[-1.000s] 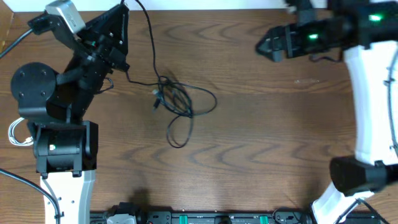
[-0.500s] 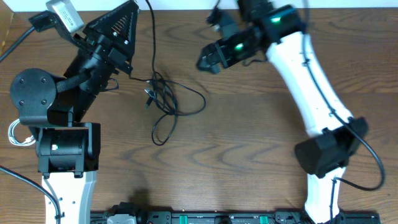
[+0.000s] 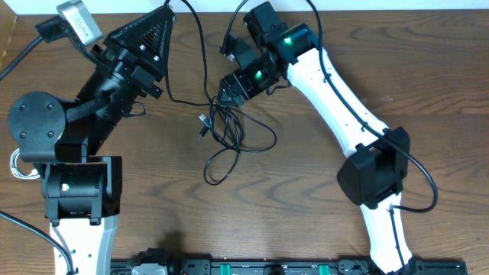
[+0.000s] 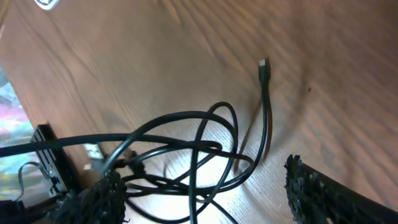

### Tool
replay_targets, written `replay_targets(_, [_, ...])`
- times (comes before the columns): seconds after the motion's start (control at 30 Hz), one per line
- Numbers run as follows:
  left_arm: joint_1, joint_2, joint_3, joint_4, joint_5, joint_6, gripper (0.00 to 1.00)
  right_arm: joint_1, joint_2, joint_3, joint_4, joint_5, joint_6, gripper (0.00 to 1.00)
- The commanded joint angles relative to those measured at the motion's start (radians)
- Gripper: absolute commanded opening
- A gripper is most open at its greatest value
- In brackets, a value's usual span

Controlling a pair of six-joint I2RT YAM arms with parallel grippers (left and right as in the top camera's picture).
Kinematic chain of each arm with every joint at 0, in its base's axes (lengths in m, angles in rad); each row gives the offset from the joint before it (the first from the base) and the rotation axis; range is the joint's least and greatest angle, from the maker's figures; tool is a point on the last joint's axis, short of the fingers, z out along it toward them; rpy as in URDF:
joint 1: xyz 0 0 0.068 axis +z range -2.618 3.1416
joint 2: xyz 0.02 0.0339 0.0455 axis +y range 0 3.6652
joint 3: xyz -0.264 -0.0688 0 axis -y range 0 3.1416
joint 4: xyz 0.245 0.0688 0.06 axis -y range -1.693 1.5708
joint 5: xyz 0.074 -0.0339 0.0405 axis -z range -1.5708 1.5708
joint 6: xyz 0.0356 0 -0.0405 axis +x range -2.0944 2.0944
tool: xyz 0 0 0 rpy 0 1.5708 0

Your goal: Untangle cables

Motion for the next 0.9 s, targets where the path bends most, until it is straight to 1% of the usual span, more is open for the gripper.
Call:
replay_targets(0.0, [-0.004, -0.016, 0.011, 0.013, 0.022, -0.017, 0.08, 0.026, 0.044, 0.014, -0.011, -0.010, -0.001, 0.81])
replay_targets(0.27, [-0.004, -0.016, 0.011, -0.002, 0.025, -0.016, 0.08, 0.050, 0.085, 0.014, -0.034, -0.009, 0.014, 0.81])
replay_targets(0.33, [-0.004, -0.015, 0.011, -0.020, 0.024, -0.016, 0.08, 0.050, 0.085, 0.014, -0.045, -0.008, 0.013, 0.79])
replay_targets(0.4, [-0.004, -0.011, 0.011, -0.035, 0.024, -0.014, 0.08, 0.050, 0.085, 0.014, -0.055, -0.004, 0.014, 0.74])
replay_targets(0.5, [-0.004, -0.008, 0.011, -0.048, 0.024, -0.013, 0.08, 0.051, 0.085, 0.014, -0.070, 0.046, 0.014, 0.61])
replay_targets(0.57, [-0.003, -0.007, 0.011, -0.048, 0.024, -0.012, 0.08, 0.051, 0.085, 0.014, -0.080, 0.089, 0.014, 0.50])
replay_targets(0.67, [-0.003, -0.008, 0.011, -0.047, 0.021, 0.002, 0.08, 0.051, 0.085, 0.014, -0.093, 0.098, 0.014, 0.32])
replay_targets(0.73, [0.003, -0.008, 0.011, -0.047, 0.019, 0.002, 0.08, 0.051, 0.085, 0.014, -0.100, 0.123, 0.014, 0.25])
replay_targets(0.77, [0.006, -0.008, 0.011, -0.047, 0.019, 0.002, 0.08, 0.051, 0.085, 0.014, -0.103, 0.137, 0.014, 0.20])
replay_targets(0.8, [0.010, -0.008, 0.011, -0.048, 0.019, 0.002, 0.08, 0.051, 0.085, 0.014, -0.103, 0.148, 0.014, 0.09])
replay_targets(0.83, [0.014, -0.008, 0.011, -0.048, 0.020, 0.002, 0.08, 0.050, 0.085, 0.014, -0.103, 0.150, 0.014, 0.01])
replay_targets(0.87, [0.019, -0.008, 0.011, -0.055, 0.020, 0.003, 0.08, 0.048, 0.085, 0.014, -0.103, 0.150, 0.014, 0.01])
